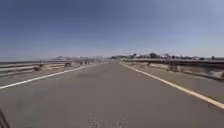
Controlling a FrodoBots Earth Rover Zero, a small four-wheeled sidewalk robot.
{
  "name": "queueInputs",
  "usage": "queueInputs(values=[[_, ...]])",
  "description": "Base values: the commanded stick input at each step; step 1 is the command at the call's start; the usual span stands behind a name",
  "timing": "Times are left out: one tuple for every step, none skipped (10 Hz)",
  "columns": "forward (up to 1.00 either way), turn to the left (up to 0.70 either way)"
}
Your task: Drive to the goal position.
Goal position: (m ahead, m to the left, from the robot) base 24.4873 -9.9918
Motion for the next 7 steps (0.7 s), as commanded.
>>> queueInputs(values=[[1.0,0.0],[1.0,0.0],[1.0,0.0],[1.0,0.0],[1.0,0.0],[1.0,0.0],[1.0,0.0]])
